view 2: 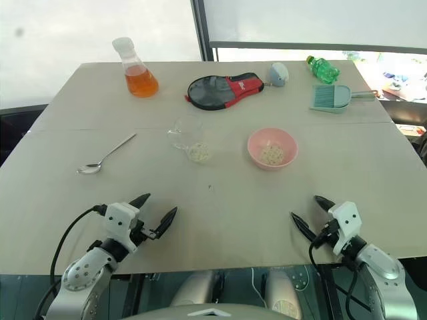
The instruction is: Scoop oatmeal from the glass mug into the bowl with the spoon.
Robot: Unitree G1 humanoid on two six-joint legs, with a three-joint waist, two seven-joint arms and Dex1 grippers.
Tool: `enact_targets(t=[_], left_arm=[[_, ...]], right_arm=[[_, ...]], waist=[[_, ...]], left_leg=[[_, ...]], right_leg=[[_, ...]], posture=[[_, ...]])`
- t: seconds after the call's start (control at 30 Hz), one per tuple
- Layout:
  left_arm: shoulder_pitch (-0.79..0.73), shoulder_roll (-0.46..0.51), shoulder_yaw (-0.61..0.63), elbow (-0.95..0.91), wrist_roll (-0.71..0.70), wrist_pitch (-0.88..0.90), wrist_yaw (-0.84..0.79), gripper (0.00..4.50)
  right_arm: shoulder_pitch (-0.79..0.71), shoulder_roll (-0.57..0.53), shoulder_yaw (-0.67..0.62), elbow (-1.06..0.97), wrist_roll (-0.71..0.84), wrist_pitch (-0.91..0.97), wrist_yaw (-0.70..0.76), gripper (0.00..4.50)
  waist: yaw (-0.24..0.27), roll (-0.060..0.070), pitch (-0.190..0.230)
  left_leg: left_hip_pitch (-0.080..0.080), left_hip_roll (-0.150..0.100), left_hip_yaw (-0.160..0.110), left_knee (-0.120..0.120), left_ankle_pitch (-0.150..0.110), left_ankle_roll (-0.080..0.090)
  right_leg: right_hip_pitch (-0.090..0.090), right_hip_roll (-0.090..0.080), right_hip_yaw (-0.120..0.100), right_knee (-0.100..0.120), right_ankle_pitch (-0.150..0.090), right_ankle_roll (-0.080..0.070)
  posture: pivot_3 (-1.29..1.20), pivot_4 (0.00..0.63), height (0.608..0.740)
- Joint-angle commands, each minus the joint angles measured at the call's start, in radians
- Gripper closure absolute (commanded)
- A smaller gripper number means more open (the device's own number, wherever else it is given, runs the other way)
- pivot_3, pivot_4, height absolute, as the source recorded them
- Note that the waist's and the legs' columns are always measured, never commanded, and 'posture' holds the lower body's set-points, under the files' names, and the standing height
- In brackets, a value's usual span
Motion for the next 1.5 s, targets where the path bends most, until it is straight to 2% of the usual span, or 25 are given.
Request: enact_targets(t=[0.03,0.93,1.1,1.27,1.37,1.5], left_arm=[[0.035,-0.002,-0.007,0.023,0.003,0.018,-0.012,0.01],[0.028,-0.005,0.014,0.026,-0.034,0.023,-0.020,0.01],[-0.098,0.032,0.064,0.019,-0.057,0.121,0.008,0.01],[-0.323,0.130,0.155,0.073,-0.079,0.355,0.065,0.01],[-0.447,0.198,0.175,0.154,-0.076,0.420,0.039,0.01],[-0.667,0.307,0.150,0.386,-0.049,0.466,-0.025,0.01]], right_arm=[[0.012,-0.006,0.015,-0.008,0.008,0.019,0.014,0.00],[-0.005,-0.014,0.032,-0.044,0.006,0.044,0.018,0.00],[-0.062,-0.086,0.100,-0.180,0.071,0.137,0.108,0.00],[-0.183,-0.145,0.156,-0.385,0.210,0.341,0.109,0.00],[-0.265,-0.152,0.177,-0.435,0.247,0.422,0.080,0.00],[-0.351,-0.124,0.212,-0.444,0.259,0.472,0.046,0.00]], waist=[[0.000,0.000,0.000],[0.000,0.000,0.000],[0.002,0.003,0.004],[0.001,0.003,0.012],[0.001,0.000,0.014],[0.003,-0.002,0.016]], left_leg=[[0.000,0.000,0.000,0.000,0.000,0.000],[0.000,0.000,0.000,0.000,0.000,0.000],[0.000,0.000,0.000,0.001,0.000,0.000],[-0.001,0.000,-0.002,0.002,0.000,0.000],[-0.004,-0.002,-0.007,0.003,0.000,0.000],[-0.008,-0.006,-0.009,0.003,0.001,-0.001]], right_leg=[[0.000,0.000,0.000,0.000,0.000,0.000],[0.000,0.001,-0.001,0.000,0.000,0.000],[0.000,0.003,-0.003,0.000,0.000,0.000],[-0.001,0.006,-0.006,0.003,0.002,0.004],[-0.003,0.006,-0.011,0.003,0.003,0.004],[-0.004,0.004,-0.012,0.003,0.002,0.004]], posture=[[0.00,0.150,0.740],[0.00,0.150,0.740],[0.00,0.150,0.740],[0.00,0.150,0.740],[0.00,0.150,0.740],[0.00,0.150,0.740]])
